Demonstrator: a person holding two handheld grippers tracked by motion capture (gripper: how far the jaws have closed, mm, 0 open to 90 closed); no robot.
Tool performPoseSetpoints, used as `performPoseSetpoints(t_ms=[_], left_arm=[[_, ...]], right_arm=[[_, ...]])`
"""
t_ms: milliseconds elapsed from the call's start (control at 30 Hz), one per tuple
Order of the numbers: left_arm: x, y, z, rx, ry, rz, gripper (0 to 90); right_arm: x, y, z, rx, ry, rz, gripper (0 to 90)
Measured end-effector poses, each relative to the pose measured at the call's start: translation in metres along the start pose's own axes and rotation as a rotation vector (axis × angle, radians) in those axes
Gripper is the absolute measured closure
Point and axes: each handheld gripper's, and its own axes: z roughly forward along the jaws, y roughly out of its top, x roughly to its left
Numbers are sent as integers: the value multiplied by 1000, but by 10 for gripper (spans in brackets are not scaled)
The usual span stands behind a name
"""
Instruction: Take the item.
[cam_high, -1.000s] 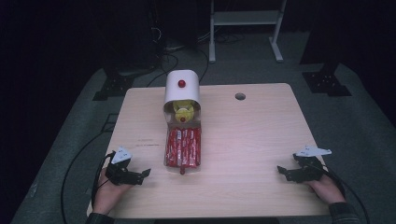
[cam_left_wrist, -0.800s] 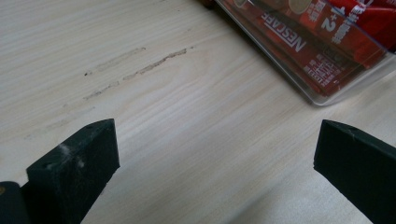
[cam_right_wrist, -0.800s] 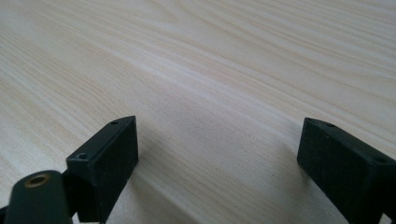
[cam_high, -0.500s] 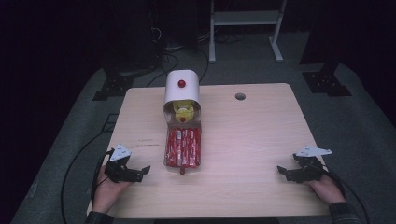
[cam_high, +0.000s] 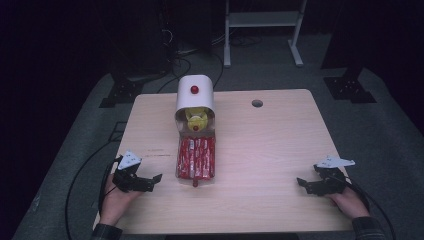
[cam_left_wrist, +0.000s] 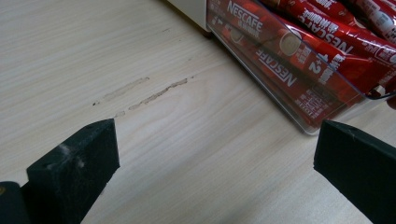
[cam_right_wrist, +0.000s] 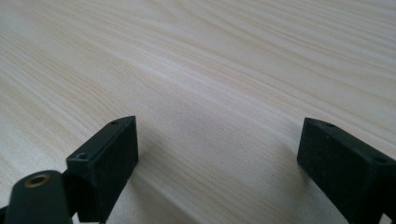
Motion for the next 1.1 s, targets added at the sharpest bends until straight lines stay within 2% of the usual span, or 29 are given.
performPoseSetpoints(t_ms=[433,600,1100], left_arm=[[-1,12,-2,-31,-25,-14,0],[-3,17,-2,-31,-33,-3,0],[-5,31,-1,-53,-47,-6,0]], right_arm=[[0,0,0,0,0,0,114],[0,0,0,0,0,0,114],[0,0,0,0,0,0,114]])
